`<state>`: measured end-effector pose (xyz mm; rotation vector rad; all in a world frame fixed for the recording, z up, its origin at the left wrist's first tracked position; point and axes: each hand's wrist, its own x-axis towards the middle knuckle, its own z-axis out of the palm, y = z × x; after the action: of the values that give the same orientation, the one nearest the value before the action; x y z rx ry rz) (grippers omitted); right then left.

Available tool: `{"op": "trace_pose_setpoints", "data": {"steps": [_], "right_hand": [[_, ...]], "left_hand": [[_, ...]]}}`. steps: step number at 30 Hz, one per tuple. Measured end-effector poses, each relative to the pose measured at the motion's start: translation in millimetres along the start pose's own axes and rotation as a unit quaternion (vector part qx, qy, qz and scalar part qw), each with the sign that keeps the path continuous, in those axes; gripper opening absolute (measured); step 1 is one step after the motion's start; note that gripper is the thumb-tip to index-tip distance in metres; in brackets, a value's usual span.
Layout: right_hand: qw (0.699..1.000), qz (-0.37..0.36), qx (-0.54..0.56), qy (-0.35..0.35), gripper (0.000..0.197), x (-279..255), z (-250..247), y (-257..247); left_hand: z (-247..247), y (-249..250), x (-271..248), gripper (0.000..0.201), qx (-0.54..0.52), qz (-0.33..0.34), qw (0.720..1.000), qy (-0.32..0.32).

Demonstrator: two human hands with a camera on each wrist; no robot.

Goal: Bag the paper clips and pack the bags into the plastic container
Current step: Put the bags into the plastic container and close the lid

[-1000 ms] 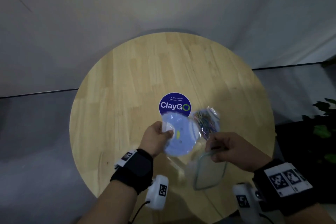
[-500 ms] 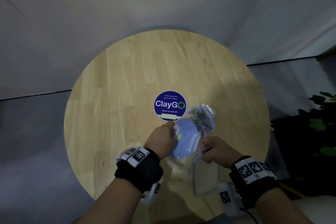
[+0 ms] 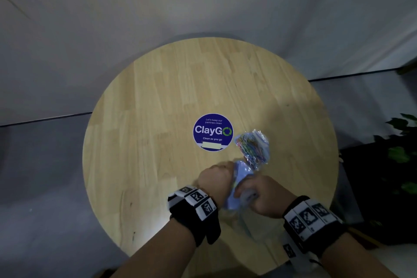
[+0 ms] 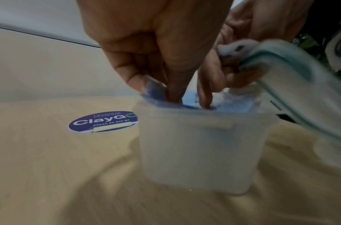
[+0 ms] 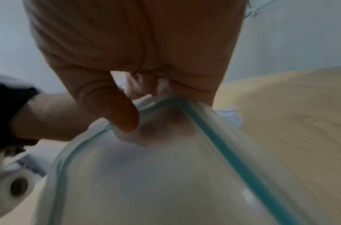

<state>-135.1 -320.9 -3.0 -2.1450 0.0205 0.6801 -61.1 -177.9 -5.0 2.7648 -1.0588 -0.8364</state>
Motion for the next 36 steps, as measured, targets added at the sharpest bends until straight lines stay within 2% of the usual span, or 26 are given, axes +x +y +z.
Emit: {"op": "trace_pose_setpoints", "data": {"steps": [2,5,8,11,13,15,16,17,19,20,21,22,24,25,28,33,36], "right_hand": [[0.997,0.038,-0.045,-0.048,0.032,5,5,4],[0.99,0.059,-0.087,-0.089,0.017,22,13,11],[0.98,0.098,-0.123,-0.119,0.015,35,12,1],[0.97,0.133,-0.143,-0.142,0.013,41,5,-9],[0.966,0.145,-0.14,-0.162,0.011,43,-1,-13],[0.972,0.142,-0.088,-0.166,0.01,43,-10,-15],[0.977,0.124,-0.058,-0.166,0.007,41,-15,-16],[0.982,0.093,-0.025,-0.165,0.014,39,-19,-13],[0.992,0.037,0.035,-0.117,0.027,31,-29,-5],[0.991,0.04,0.106,-0.072,0.022,28,-33,-1],[0.974,0.068,0.217,-0.019,0.017,25,-36,3],[0.939,0.098,0.326,0.042,0.021,22,-36,8],[0.873,0.131,0.451,0.134,0.031,18,-31,20],[0.857,0.135,0.464,0.176,0.034,19,-26,26],[0.859,0.13,0.434,0.239,0.037,24,-14,33],[0.87,0.109,0.409,0.254,0.034,29,-10,33],[0.891,0.112,0.364,0.248,0.034,31,-11,31]], "left_hand": [[-2,0,1,0.036,0.001,0.003,1.0,0.001],[-6,0,-1,0.032,-0.032,-0.007,0.999,0.001],[-1,-3,-3,0.027,-0.039,-0.002,0.999,0.002],[1,-2,-3,0.028,0.012,0.004,0.999,-0.037],[4,2,-3,0.033,0.054,0.009,0.998,-0.037],[4,2,-5,0.039,0.092,0.009,0.994,-0.057],[4,0,-6,0.041,0.094,-0.001,0.993,-0.072],[6,-3,-7,0.04,0.085,-0.009,0.995,-0.06],[13,-12,-8,0.03,0.035,-0.021,0.998,-0.045],[19,-17,-8,0.03,0.003,-0.028,0.999,-0.035],[20,-20,-11,0.031,-0.023,-0.025,0.999,-0.025],[22,-24,-11,0.033,-0.045,-0.024,0.998,-0.028],[19,-28,-12,0.03,-0.089,-0.034,0.995,-0.025],[18,-30,-12,0.028,-0.109,-0.036,0.993,-0.031],[20,-42,-9,0.028,-0.16,-0.012,0.986,-0.042],[21,-53,-12,0.02,-0.24,0.009,0.97,0.036],[22,-53,-18,0.018,-0.334,-0.045,0.937,0.094]]}}
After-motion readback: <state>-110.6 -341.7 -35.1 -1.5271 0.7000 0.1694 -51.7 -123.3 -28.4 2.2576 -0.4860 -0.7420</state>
